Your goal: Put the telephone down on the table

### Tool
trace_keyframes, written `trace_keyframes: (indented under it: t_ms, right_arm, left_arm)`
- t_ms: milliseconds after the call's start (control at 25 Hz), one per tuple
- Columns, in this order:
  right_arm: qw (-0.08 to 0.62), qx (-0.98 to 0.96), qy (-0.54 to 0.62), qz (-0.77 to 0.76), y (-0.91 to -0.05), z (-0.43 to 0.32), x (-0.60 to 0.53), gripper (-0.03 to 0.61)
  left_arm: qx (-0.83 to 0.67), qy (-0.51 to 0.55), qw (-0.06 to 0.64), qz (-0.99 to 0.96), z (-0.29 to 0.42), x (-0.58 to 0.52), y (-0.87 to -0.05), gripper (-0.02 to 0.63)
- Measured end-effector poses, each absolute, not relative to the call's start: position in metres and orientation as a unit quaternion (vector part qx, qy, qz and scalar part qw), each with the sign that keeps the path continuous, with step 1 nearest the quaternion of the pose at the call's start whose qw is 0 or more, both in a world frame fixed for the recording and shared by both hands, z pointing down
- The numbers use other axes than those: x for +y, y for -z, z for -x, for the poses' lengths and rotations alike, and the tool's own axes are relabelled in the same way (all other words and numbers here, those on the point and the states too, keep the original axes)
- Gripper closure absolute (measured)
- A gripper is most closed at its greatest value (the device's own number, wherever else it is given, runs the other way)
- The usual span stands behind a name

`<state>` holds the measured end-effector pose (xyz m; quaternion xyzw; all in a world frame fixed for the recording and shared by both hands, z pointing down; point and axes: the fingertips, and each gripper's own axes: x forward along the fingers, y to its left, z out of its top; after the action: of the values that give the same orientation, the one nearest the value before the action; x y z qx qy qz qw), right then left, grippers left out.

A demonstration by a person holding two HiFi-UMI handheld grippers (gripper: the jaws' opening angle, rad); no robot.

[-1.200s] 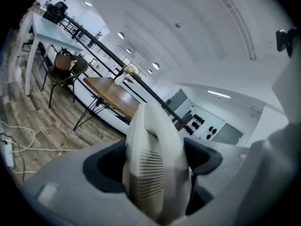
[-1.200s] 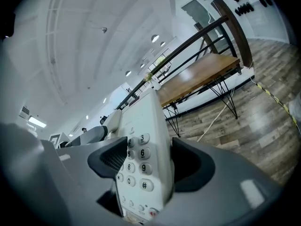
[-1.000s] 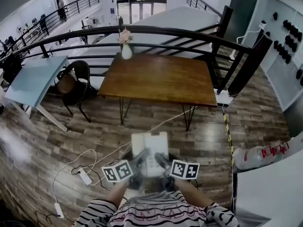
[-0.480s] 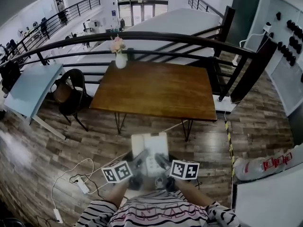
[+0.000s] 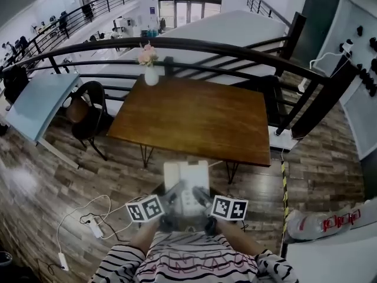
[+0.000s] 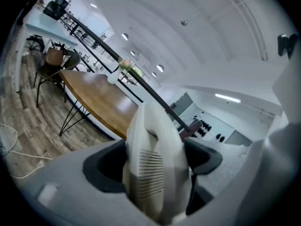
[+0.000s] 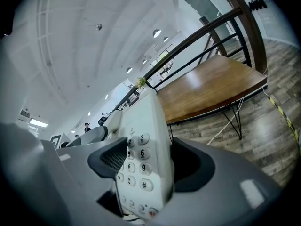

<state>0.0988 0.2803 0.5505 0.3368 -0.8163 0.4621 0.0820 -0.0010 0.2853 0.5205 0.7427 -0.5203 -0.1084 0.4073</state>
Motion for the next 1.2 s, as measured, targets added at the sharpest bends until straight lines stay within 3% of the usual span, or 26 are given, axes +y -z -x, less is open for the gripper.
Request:
trace_keyframes:
  t_ms: [1200]
  right_arm:
    - [0.014,-0.758,-0.480,-0.442,-0.543,0.068,0.042,0.291]
  left_arm:
    - [-0.418,0.041,0.425,-0.802,0.165,0.019,-0.512,0.233]
